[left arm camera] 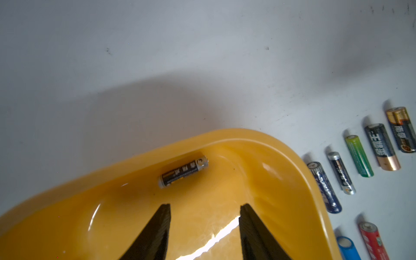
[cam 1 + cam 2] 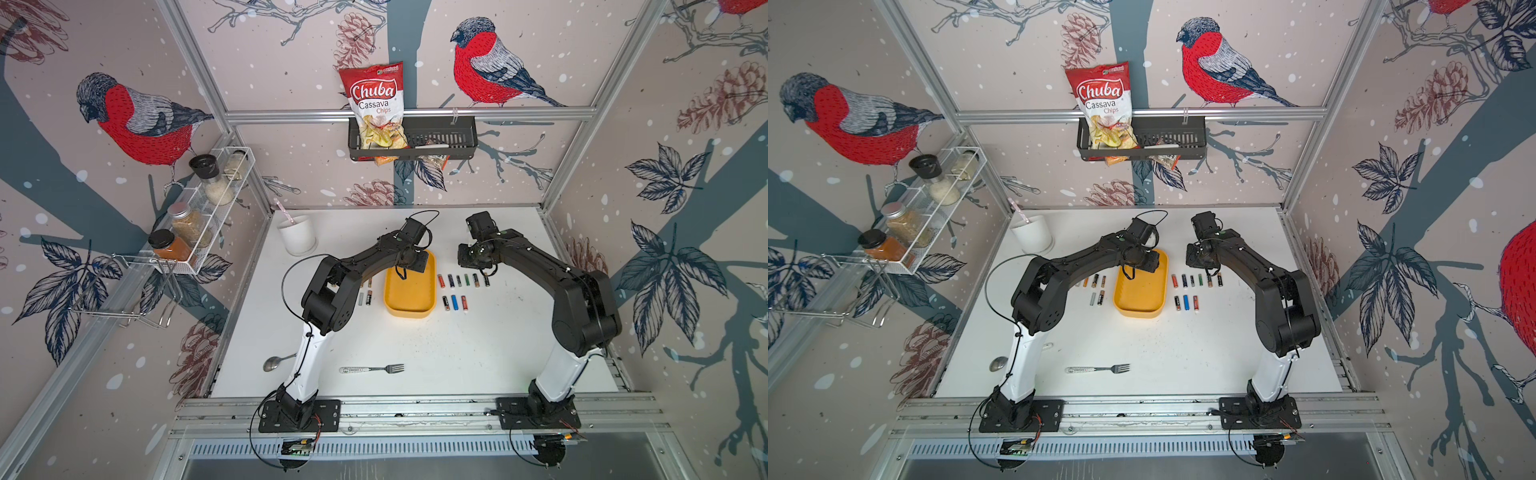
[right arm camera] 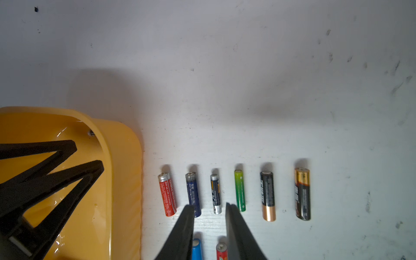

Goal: Take the batteries out of the storage box
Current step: Pick up the battery from the storage box.

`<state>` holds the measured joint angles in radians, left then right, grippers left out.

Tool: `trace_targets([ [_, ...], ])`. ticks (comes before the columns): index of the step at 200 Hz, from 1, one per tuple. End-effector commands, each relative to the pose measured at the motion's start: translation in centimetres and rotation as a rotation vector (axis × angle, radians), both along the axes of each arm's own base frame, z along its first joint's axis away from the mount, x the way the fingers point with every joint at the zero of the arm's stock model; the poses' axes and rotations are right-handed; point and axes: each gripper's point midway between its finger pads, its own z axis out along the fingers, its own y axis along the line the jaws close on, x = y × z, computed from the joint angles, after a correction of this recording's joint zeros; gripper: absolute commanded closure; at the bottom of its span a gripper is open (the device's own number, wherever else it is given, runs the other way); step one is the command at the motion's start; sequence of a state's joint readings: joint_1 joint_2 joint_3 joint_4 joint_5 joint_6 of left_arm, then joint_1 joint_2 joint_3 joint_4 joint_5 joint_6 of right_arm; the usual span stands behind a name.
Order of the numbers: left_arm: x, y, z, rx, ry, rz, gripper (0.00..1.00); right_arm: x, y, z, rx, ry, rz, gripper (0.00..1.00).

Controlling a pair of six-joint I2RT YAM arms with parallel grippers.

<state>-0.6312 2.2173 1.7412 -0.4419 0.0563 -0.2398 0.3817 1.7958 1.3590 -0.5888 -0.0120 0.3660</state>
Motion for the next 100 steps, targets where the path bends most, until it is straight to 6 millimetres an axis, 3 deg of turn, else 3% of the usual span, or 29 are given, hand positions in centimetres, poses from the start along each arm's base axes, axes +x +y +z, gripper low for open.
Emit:
trace_targets([
  [1, 1.1, -0.6, 0.5, -0.005, -0.066, -0.031, 0.46, -0.3, -0.1, 0.1, 0.001, 0.006, 0.011, 0.69],
  [100, 2.1, -1.5, -0.7, 0.003, -0.1, -0.094, 0.47, -0.5, -0.9, -0.2, -0.012, 0.021, -0.001, 0.69],
])
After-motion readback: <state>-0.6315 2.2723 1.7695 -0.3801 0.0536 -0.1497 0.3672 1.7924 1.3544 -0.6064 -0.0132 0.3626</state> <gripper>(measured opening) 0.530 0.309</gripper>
